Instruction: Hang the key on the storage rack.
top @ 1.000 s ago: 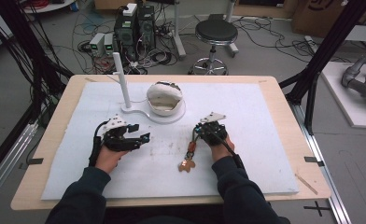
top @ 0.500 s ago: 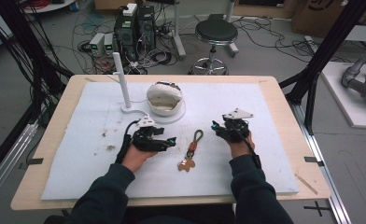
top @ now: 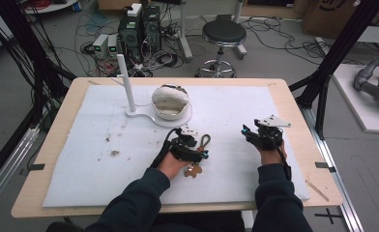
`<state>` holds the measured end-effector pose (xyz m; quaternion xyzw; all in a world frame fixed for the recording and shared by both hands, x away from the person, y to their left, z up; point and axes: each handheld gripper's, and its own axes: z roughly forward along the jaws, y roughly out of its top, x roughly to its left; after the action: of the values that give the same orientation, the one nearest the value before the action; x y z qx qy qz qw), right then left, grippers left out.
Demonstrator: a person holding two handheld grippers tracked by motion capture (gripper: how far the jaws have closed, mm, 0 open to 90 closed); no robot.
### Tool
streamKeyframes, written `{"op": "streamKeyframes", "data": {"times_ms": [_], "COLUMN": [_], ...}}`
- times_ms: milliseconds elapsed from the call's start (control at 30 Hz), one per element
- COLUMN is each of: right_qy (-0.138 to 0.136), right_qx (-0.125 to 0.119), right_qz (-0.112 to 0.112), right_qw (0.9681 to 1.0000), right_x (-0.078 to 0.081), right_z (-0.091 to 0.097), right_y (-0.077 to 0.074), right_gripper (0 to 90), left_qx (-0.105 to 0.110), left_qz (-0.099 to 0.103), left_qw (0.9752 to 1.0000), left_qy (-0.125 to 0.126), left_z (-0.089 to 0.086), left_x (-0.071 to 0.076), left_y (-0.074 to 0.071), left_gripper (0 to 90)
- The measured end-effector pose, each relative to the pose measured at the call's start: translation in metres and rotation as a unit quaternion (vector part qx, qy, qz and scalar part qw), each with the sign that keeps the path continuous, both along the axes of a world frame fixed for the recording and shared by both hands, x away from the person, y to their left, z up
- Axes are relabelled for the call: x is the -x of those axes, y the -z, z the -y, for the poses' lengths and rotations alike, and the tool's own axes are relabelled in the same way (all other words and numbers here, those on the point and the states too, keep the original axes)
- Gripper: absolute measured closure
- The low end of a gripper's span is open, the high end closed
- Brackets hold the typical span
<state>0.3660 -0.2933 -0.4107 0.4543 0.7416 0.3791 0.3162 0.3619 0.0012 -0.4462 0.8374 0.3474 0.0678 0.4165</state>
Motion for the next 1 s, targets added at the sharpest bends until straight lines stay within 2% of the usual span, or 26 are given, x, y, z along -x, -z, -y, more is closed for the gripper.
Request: {"op": "streamKeyframes", "data": {"times_ms": [33, 100, 133, 167, 200, 233, 267, 300, 333, 367, 433, 500, 600, 633, 667, 700, 733, 833, 900, 933, 967, 1000], "right_qy": [0.000, -0.001, -0.001, -0.001, -0.003, -0.003, -0.004, -0.005, -0.004, -0.004, -0.006, -0.006, -0.005, -0.004, -0.004, -0.004, -0.005, -0.003, -0.005, -0.006, -0.006, -0.007], "right_qx": [0.000, 0.001, 0.000, 0.000, 0.000, 0.000, 0.000, 0.001, 0.000, 0.000, 0.001, 0.002, 0.002, 0.001, 0.001, 0.001, 0.001, -0.001, 0.000, 0.001, 0.000, 0.000], "right_qz": [0.000, 0.002, 0.003, 0.003, 0.003, 0.003, 0.004, 0.004, 0.004, 0.004, 0.002, 0.004, 0.004, 0.005, 0.007, 0.007, 0.008, 0.006, 0.006, 0.008, 0.008, 0.008], "right_qw": [1.0000, 1.0000, 1.0000, 1.0000, 1.0000, 1.0000, 1.0000, 1.0000, 1.0000, 1.0000, 1.0000, 1.0000, 1.0000, 1.0000, 1.0000, 1.0000, 1.0000, 1.0000, 1.0000, 0.9999, 0.9999, 0.9999], "right_x": [0.000, 0.000, 0.001, 0.001, 0.001, 0.001, 0.001, 0.001, 0.001, 0.001, 0.001, 0.001, 0.001, 0.001, 0.001, 0.001, 0.001, 0.001, 0.001, 0.001, 0.001, 0.001], "right_z": [0.000, 0.000, -0.001, -0.001, -0.002, -0.002, -0.002, -0.002, -0.002, -0.002, -0.003, -0.003, -0.003, -0.003, -0.003, -0.003, -0.003, -0.003, -0.003, -0.003, -0.003, -0.003], "right_y": [0.000, 0.000, 0.000, 0.000, 0.000, 0.000, -0.001, -0.001, -0.001, -0.001, 0.000, 0.000, 0.000, 0.000, -0.001, -0.001, -0.001, -0.001, 0.000, 0.000, -0.001, -0.001], "right_gripper": [48.2, 48.2, 48.2, 48.2, 48.2, 48.2, 48.2, 48.2, 48.2, 48.2, 48.3, 48.3, 48.5, 48.5, 48.6, 48.6, 48.6, 48.6, 48.7, 48.9, 48.9, 48.9], "left_qx": [0.000, -0.016, -0.041, -0.041, -0.051, -0.051, -0.046, -0.046, -0.031, -0.031, -0.012, -0.003, 0.014, 0.014, 0.017, 0.017, 0.021, 0.012, 0.002, -0.001, -0.001, -0.009], "left_qz": [0.000, 0.014, 0.034, 0.034, 0.039, 0.039, 0.034, 0.034, 0.022, 0.022, 0.012, 0.008, 0.005, 0.005, 0.006, 0.006, -0.001, -0.004, -0.001, 0.004, 0.004, 0.014], "left_qw": [1.0000, 0.9998, 0.9984, 0.9984, 0.9974, 0.9974, 0.9976, 0.9976, 0.9985, 0.9985, 0.9995, 0.9997, 0.9992, 0.9992, 0.9983, 0.9983, 0.9975, 0.9982, 0.9991, 0.9993, 0.9993, 0.9994], "left_qy": [0.000, 0.001, 0.018, 0.018, 0.030, 0.030, 0.040, 0.040, 0.040, 0.040, 0.027, 0.023, 0.037, 0.037, 0.056, 0.056, 0.067, 0.059, 0.043, 0.038, 0.038, 0.030], "left_z": [0.000, 0.001, 0.001, 0.001, -0.001, -0.001, -0.006, -0.006, -0.014, -0.014, -0.026, -0.032, -0.035, -0.035, -0.037, -0.037, -0.039, -0.041, -0.038, -0.034, -0.034, -0.031], "left_x": [0.000, 0.002, 0.004, 0.004, 0.004, 0.004, 0.003, 0.003, 0.001, 0.001, -0.001, -0.002, -0.001, -0.001, -0.001, -0.001, -0.002, -0.003, -0.003, -0.001, -0.001, 0.001], "left_y": [0.000, 0.000, -0.001, -0.001, -0.002, -0.002, -0.002, -0.002, -0.002, -0.002, -0.001, -0.001, -0.003, -0.003, -0.004, -0.004, -0.003, -0.002, -0.001, 0.000, 0.000, 0.000], "left_gripper": [37.3, 40.3, 49.7, 57.9, 58.8, 60.1, 61.4, 62.3, 64.7, 67.5, 68.4, 69.2, 70.7, 71.0, 71.2, 71.2, 71.2, 70.2, 67.3, 57.0, 50.3, 45.3]}}
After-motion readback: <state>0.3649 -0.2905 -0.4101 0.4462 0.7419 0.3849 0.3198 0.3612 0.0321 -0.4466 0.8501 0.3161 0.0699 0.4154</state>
